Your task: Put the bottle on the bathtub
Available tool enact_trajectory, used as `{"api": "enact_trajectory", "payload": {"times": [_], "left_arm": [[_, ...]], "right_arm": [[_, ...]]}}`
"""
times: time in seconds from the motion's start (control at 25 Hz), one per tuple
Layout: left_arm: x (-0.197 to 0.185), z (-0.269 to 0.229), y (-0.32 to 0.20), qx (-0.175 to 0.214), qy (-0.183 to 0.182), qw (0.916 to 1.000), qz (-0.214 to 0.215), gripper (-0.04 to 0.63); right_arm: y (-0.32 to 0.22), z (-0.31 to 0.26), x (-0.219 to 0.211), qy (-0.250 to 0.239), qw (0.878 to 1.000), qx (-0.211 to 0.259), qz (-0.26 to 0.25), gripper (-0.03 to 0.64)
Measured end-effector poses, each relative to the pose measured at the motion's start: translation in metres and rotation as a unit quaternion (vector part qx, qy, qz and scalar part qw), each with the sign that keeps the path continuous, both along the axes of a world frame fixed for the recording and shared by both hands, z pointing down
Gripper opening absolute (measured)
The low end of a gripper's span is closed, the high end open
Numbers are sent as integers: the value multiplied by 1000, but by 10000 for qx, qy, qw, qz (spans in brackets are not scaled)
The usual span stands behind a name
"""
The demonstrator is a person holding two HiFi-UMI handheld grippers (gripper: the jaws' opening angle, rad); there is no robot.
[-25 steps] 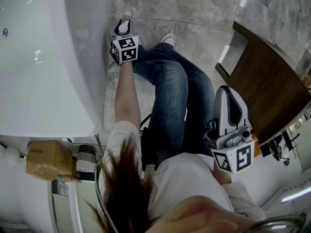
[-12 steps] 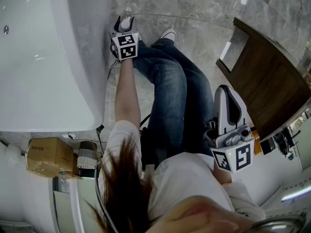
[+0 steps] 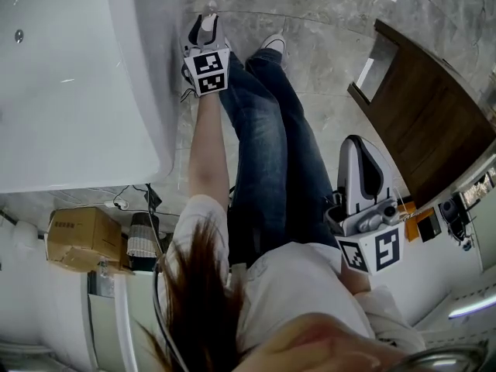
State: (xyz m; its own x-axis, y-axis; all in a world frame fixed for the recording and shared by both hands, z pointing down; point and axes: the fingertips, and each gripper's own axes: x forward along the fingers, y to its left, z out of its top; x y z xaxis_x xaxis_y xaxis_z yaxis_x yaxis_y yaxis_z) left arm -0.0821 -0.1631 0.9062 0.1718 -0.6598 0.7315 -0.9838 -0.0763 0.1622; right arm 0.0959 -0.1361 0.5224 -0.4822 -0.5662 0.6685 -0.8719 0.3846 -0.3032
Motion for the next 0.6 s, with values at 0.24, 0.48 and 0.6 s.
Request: {"api": "enact_trajectory", "payload": {"times": [0.24,0.48,0.6], "left_arm": [[-5,-51,-16,422,45,9990,-169,38],[-8,-104,-31,750,99,9971,-65,15],[-7,-126,-37,913,123,9957,-2,15]], "right_arm": [[6,-18,-3,-135,9998,-72,141,12],[6,-34,-8,-318,9994,-60,141,12],[4,-43,-9,-349,9993,24,124,12]]}}
